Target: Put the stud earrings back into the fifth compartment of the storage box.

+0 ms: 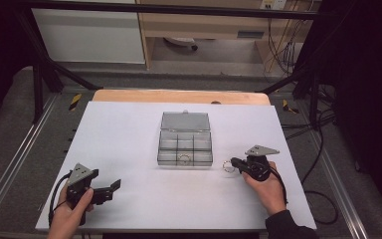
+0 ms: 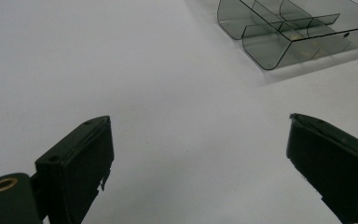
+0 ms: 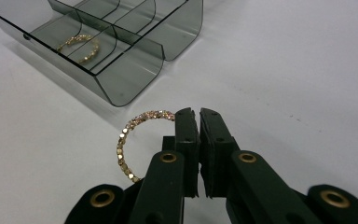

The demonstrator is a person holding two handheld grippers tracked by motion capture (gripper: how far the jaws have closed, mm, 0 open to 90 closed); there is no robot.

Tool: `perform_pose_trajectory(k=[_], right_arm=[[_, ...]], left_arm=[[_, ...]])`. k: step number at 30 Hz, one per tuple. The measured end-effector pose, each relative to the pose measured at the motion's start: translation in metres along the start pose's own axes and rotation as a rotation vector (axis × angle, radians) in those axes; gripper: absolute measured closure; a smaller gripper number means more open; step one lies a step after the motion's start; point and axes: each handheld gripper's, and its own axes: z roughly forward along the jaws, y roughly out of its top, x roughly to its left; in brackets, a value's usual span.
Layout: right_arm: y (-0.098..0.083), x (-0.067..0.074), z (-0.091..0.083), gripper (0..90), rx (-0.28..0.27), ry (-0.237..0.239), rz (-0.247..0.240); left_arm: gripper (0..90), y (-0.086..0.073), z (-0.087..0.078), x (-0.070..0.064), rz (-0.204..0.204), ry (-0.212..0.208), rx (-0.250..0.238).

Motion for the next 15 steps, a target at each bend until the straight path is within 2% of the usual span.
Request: perform_pose_trajectory(k=[8,15], right_arm=[[0.007,0.007,-0.001,86.9,-0.018,0.015,-0.012],[0.023,0.016,-0.004,86.9,-0.043,0.027,-0.013]], left_arm=[[7.7,0.000,0.000,0.000,0.000,0.000,0.000],[7.7,0.000,0.000,0.000,0.001,0.002,-0.001]])
